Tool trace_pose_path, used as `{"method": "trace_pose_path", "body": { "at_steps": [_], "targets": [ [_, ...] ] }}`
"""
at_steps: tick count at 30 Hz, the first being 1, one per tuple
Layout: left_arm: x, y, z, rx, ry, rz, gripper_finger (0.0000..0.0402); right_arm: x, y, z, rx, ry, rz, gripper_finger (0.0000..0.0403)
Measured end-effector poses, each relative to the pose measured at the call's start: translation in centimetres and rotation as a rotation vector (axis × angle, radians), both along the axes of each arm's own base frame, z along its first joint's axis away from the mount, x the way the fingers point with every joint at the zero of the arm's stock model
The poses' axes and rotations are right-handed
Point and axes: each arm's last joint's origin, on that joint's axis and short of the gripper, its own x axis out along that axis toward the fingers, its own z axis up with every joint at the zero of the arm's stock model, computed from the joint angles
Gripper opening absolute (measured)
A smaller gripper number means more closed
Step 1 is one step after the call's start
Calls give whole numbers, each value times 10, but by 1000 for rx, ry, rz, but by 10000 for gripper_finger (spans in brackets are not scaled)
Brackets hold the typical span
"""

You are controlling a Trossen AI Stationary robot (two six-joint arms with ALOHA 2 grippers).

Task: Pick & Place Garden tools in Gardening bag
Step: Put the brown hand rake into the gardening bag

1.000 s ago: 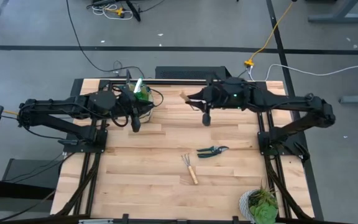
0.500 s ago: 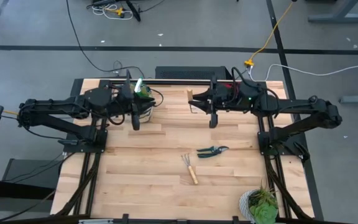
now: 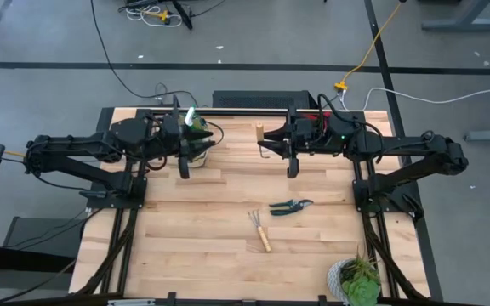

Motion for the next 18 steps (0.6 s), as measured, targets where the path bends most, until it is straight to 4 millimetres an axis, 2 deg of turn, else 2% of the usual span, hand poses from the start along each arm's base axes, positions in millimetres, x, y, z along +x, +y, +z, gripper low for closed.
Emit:
{"method": "trace_pose_path", "body": {
  "at_steps": [9, 18],
  "targets": [
    [13, -1, 5, -5, -91, -2, 211, 0, 0, 0, 3, 5, 0, 55],
    [30, -2, 3, -4, -135, -41, 248, 0, 0, -2, 25, 23, 1, 55]
  ]
}}
